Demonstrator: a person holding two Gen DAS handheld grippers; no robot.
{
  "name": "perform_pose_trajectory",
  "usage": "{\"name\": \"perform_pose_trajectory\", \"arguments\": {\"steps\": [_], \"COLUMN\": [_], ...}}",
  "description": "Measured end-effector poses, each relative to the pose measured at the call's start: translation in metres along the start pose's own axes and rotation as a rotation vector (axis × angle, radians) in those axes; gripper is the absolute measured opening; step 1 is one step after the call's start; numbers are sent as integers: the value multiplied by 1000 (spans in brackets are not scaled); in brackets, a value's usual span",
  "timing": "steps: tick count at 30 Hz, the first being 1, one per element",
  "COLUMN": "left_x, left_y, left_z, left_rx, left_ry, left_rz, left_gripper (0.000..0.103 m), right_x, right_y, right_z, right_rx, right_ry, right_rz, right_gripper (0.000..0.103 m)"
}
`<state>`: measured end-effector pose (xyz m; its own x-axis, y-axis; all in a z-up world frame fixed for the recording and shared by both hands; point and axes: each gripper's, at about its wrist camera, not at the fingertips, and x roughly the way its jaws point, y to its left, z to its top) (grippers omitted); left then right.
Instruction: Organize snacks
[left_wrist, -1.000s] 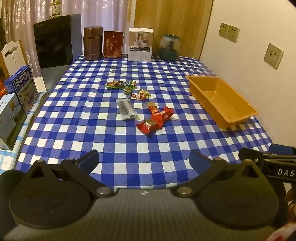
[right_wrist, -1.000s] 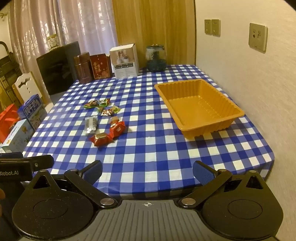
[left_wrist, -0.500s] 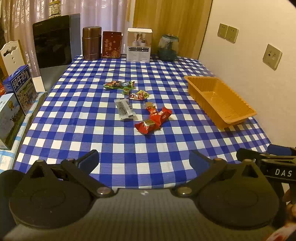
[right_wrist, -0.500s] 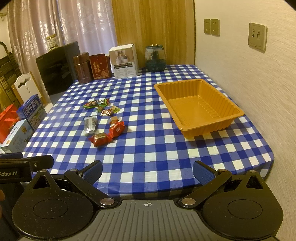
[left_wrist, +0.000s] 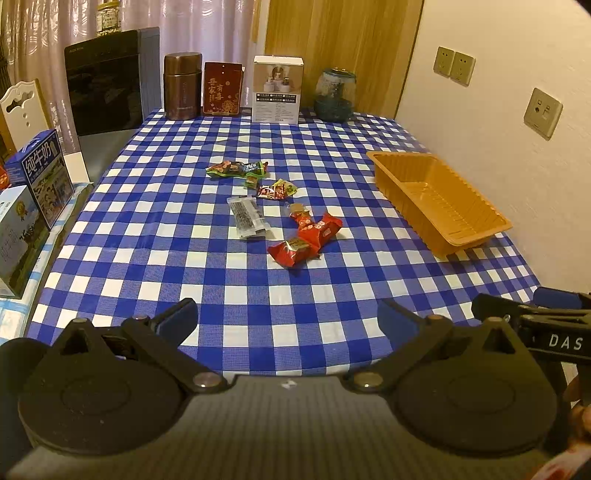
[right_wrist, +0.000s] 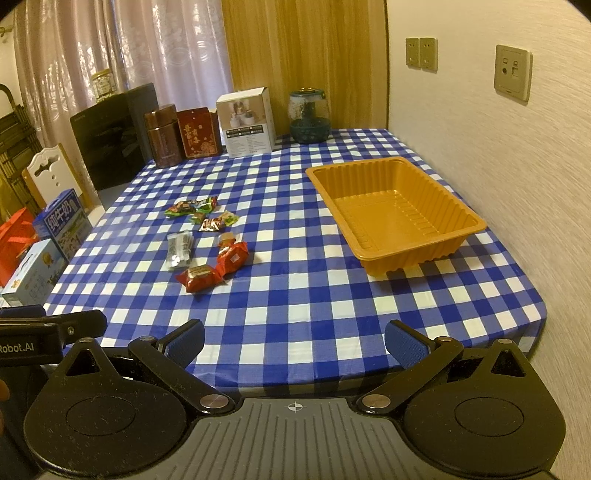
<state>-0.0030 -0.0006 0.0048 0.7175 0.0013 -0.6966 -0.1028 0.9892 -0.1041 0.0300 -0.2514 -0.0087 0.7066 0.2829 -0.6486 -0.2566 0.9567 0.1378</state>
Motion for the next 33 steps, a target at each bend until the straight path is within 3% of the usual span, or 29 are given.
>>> {"name": "perform_pose_trajectory", "arguments": {"steps": [33], "left_x": [2], "left_y": [-2], "left_z": [-1], "left_rx": [-5], "left_ry": [6], "left_rz": [-12], "left_gripper": [103], "right_x": [1], "right_y": [-1], "right_z": [1], "right_rx": [2], "right_ry": [-1], "right_rz": [2], "right_gripper": [103]}}
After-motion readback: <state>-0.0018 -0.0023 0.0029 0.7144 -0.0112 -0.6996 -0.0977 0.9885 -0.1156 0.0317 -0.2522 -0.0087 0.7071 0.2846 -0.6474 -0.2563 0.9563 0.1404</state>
